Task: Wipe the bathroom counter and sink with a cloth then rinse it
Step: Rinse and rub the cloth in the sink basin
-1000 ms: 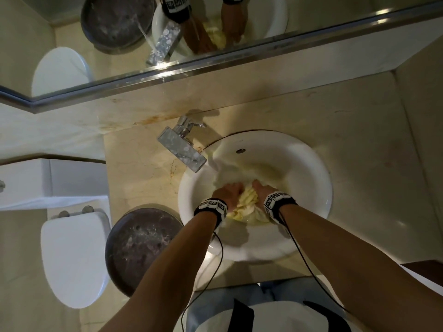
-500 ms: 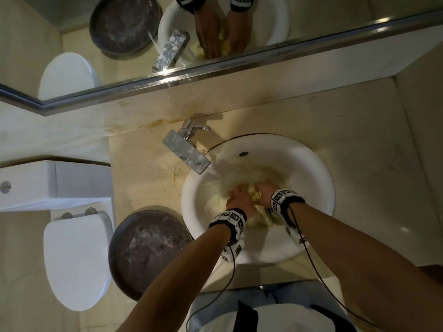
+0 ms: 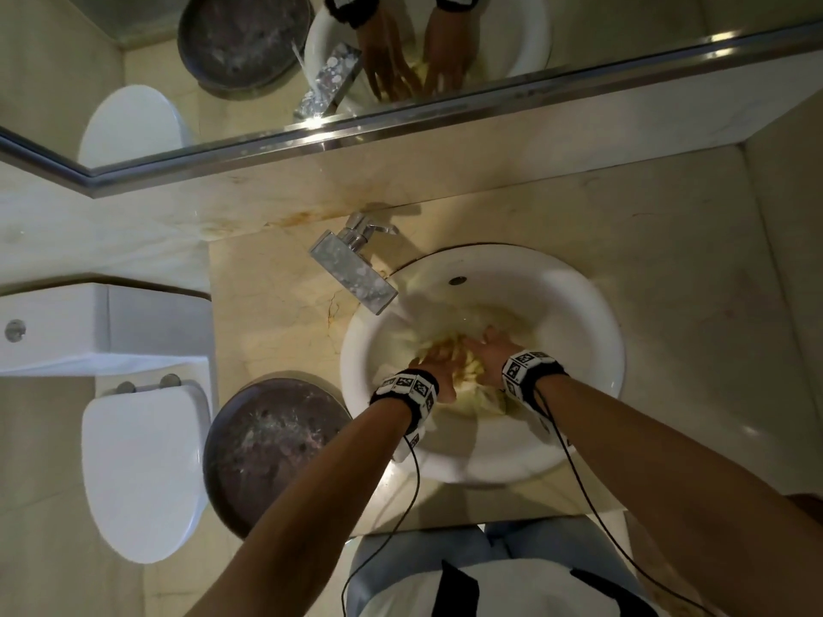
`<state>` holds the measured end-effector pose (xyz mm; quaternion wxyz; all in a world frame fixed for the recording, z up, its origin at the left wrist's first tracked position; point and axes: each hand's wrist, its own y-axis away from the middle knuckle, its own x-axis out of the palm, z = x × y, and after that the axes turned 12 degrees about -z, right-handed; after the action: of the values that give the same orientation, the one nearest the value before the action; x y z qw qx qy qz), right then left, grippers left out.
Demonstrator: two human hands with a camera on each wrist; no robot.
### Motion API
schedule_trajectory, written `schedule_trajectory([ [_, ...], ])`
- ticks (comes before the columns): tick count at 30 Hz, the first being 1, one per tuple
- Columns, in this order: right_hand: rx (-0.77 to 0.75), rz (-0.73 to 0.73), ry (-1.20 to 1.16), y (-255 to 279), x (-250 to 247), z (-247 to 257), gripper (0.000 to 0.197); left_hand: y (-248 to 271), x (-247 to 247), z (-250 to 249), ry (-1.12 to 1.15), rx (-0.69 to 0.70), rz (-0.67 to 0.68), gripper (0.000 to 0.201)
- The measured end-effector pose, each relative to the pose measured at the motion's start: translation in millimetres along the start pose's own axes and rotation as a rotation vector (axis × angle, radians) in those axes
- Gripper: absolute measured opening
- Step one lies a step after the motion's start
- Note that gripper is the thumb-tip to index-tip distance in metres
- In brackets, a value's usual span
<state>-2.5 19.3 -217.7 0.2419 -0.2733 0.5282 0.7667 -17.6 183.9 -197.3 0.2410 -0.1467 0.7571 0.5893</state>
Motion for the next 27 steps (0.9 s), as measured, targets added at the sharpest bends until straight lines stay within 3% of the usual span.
schedule_trajectory([
  [5,0.014,-0.052,0.102,15.5,5.1,3.7,0.091,13.8,3.5,-8.8,-0.025,0.013,-0.071,0.082],
  [11,-0.010,-0.044,0.157,15.4,5.8,-7.0,0.087,12.7,-10.1,-5.8,-0.095,-0.008,0.031,0.083],
  [14,0.007,0.007,0.138,13.8,-0.6,-0.4,0.083,4.2,-14.7,-16.6,-0.124,-0.011,0.046,0.070],
  [16,0.036,-0.034,0.141,16.7,-0.5,7.9,0.078,11.9,-19.9,-27.6,-0.159,-0.013,0.026,0.055],
  [18,0.071,-0.092,0.123,22.9,-2.9,15.2,0.061,19.6,-20.2,-31.0,-0.181,-0.009,-0.021,0.045],
  [21,0.097,0.039,0.084,24.7,-4.1,10.3,0.036,17.6,-9.9,-19.6,-0.137,-0.052,-0.002,0.043],
  [24,0.103,0.189,0.026,17.8,3.4,-5.4,0.029,13.4,-8.3,-5.3,-0.008,-0.038,0.034,0.048],
  [27,0.098,0.206,0.022,8.0,10.7,-13.3,0.021,12.7,-14.2,-1.3,0.037,-0.013,0.042,0.050],
])
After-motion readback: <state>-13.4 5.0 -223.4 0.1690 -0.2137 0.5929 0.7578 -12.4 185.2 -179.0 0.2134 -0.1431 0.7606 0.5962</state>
